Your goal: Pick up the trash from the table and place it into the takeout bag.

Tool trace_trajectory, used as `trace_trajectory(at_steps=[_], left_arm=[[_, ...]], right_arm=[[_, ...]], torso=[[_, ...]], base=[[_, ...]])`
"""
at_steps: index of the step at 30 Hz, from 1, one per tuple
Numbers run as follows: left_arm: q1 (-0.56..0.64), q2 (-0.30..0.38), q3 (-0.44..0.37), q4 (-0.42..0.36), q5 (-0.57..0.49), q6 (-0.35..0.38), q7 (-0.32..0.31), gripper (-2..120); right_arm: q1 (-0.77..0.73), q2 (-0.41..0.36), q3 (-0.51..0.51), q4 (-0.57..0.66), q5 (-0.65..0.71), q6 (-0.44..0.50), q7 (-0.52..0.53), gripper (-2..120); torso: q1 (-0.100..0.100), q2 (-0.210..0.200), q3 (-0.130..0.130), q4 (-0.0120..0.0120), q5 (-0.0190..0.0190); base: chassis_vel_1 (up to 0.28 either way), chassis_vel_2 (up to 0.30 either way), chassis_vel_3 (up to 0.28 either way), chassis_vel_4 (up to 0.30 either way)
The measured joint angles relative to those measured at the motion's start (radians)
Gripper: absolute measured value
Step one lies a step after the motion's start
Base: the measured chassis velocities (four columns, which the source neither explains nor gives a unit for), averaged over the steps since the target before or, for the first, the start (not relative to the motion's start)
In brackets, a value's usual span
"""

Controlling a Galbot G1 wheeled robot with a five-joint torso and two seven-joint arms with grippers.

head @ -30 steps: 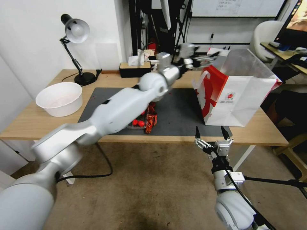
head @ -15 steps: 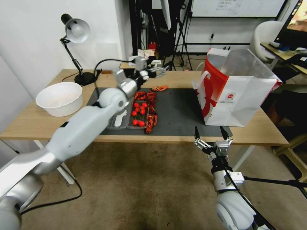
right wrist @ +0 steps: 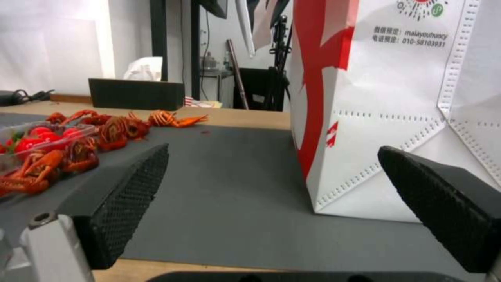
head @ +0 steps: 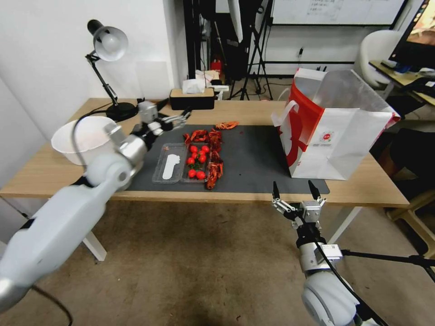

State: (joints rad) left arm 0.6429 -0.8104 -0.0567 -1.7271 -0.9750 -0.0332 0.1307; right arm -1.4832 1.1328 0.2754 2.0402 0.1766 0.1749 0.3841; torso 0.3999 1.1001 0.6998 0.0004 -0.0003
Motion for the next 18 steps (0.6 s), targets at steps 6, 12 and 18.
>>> trace_trajectory(at_steps=[6,12,18], left_arm=[[0.345,-0.007,-0.241,-0.167,0.271,-0.009,-0.124,100],[0.506,-0.064,-0.348,-0.225,0.366,-0.023,-0.17,100],[0.634,-0.126,-0.419,-0.284,0.435,-0.029,-0.242,100]], right_arm=[[-0.017,0.0,-0.001,0.006,-0.003,0.001,0.0,100],[-0.028,0.002,0.0,0.016,-0.012,0.004,0.002,100],[-0.043,0.009,0.0,0.023,-0.025,0.01,0.003,100]], torso=[[0.0,0.0,0.0,-0.0005,-0.0003],[0.0,0.0,0.0,-0.0004,0.0003],[0.0,0.0,0.0,-0.0003,0.0003]], base=[[0.0,0.0,0.0,0.0],[0.0,0.0,0.0,0.0],[0.0,0.0,0.0,0.0]])
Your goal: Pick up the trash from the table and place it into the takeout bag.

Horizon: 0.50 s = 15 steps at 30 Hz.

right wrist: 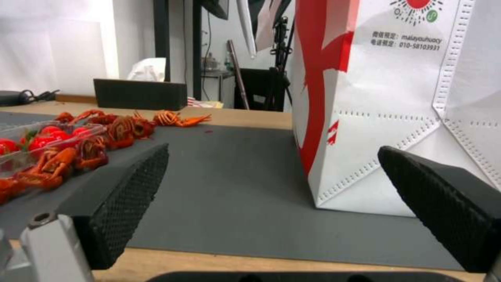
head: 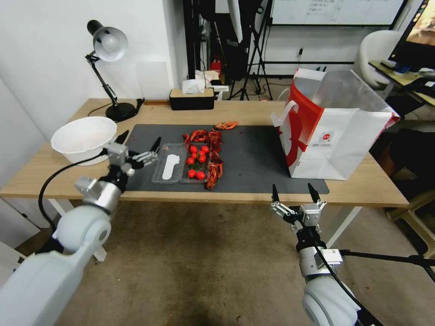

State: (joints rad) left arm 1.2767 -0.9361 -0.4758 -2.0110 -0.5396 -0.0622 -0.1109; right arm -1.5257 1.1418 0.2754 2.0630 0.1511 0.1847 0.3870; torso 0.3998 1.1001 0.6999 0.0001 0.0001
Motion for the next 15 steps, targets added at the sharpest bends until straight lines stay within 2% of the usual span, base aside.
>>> trace_trajectory(at_steps=[9,15], left_arm=[[0.147,-0.052,-0.082,-0.02,0.054,-0.056,-0.02,100],[0.179,-0.063,-0.094,-0.022,0.063,-0.064,-0.022,100]], right_arm=[[-0.032,0.017,0.004,0.004,-0.021,0.017,0.005,100],[-0.037,0.02,0.005,0.004,-0.026,0.02,0.007,100]], torso=[[0.0,0.0,0.0,-0.0001,0.0001],[0.0,0.0,0.0,-0.0001,-0.0001]], base=[[0.0,0.0,0.0,0.0],[0.0,0.0,0.0,0.0]])
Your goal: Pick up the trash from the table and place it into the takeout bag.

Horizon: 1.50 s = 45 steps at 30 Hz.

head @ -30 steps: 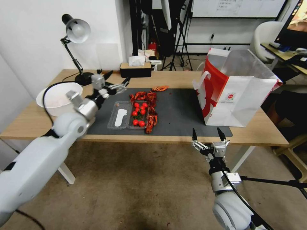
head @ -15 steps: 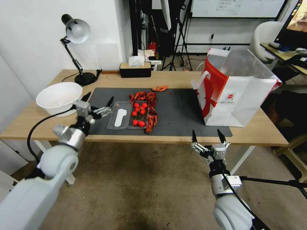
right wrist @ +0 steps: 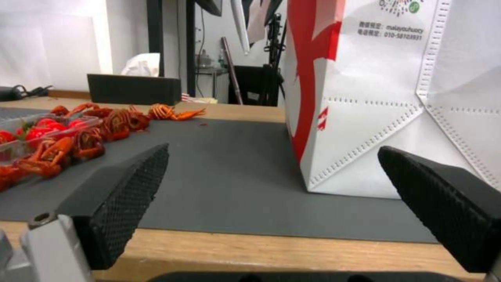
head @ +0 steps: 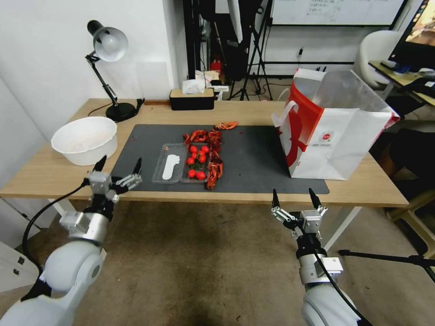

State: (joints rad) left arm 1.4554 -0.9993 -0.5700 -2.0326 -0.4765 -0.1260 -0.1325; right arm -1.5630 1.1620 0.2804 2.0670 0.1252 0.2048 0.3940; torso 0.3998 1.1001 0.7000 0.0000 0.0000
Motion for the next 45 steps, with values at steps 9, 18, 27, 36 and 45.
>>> trace_trajectory(at_steps=[9,18,27,36,45], left_arm=[[0.064,-0.036,-0.034,0.0,0.023,-0.019,-0.011,100],[0.125,-0.07,-0.049,0.018,0.068,-0.06,-0.019,100],[0.157,-0.093,-0.046,0.051,0.102,-0.118,-0.012,100],[0.178,-0.103,-0.043,0.059,0.114,-0.141,-0.007,100],[0.182,-0.106,-0.042,0.058,0.114,-0.141,-0.006,100]], right_arm=[[-0.012,0.004,0.004,0.0,-0.007,0.003,0.007,100],[-0.018,0.008,0.007,0.0,-0.01,0.004,0.011,100],[-0.021,0.014,0.008,-0.006,-0.014,0.005,0.015,100],[-0.024,0.015,0.005,-0.012,-0.017,0.005,0.016,100],[-0.029,0.016,0.005,-0.017,-0.018,0.007,0.018,100]], torso=[[0.0,0.0,0.0,0.0,0.0001],[0.0,0.0,0.0,0.0,0.0001],[0.0,0.0,0.0,-0.0001,0.0001],[0.0,0.0,0.0,0.0,0.0],[0.0,0.0,0.0,0.0,0.0]], base=[[0.0,0.0,0.0,0.0],[0.0,0.0,0.0,0.0],[0.0,0.0,0.0,0.0],[0.0,0.0,0.0,0.0],[0.0,0.0,0.0,0.0]])
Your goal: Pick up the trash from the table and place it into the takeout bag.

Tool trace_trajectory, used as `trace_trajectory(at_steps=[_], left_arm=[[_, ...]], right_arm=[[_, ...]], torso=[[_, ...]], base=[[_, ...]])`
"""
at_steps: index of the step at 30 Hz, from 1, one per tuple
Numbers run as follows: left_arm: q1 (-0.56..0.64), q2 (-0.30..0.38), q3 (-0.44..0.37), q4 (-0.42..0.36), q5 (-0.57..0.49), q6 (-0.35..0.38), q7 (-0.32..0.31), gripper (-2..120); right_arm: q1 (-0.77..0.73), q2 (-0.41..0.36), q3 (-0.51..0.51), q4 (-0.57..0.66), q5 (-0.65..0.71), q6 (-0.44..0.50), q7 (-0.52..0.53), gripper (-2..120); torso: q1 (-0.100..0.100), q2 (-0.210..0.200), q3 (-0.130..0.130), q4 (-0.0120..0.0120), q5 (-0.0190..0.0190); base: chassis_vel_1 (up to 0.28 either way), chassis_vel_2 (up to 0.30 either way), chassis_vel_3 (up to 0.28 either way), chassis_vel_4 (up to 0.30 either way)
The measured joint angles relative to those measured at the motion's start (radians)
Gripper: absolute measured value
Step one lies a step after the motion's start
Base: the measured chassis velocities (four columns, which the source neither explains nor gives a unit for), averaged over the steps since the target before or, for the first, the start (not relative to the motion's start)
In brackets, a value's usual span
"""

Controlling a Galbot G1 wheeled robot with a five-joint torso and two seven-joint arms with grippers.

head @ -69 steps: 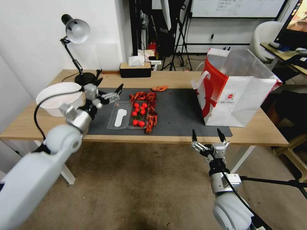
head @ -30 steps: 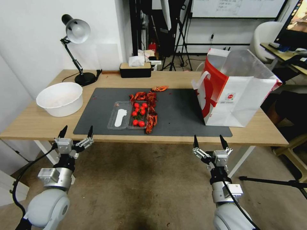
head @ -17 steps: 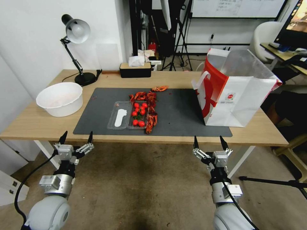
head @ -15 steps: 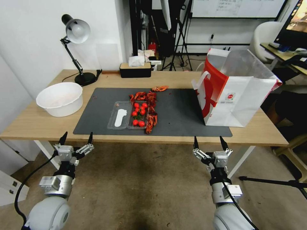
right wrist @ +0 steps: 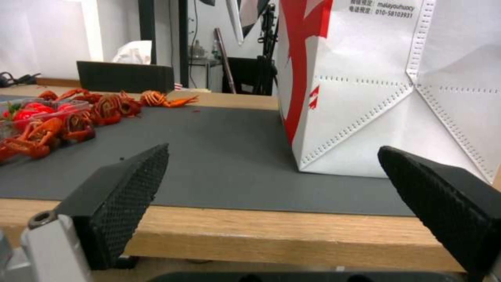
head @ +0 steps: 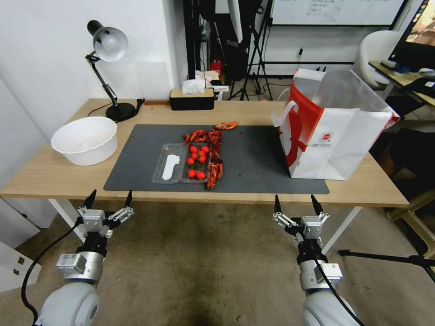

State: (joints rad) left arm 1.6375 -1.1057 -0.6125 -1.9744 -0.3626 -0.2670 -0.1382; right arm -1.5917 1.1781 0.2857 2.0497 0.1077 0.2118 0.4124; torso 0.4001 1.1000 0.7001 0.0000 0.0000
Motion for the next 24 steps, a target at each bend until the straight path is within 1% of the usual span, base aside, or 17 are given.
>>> trace_trajectory(at_steps=[24], left_arm=[[0.003,-0.001,-0.003,0.0,-0.002,0.001,0.004,100]], right_arm=[[0.001,0.001,-0.003,-0.006,-0.002,0.001,-0.002,100]], torso=[[0.0,0.0,0.0,0.0,0.0]], base=[[0.0,0.0,0.0,0.0]])
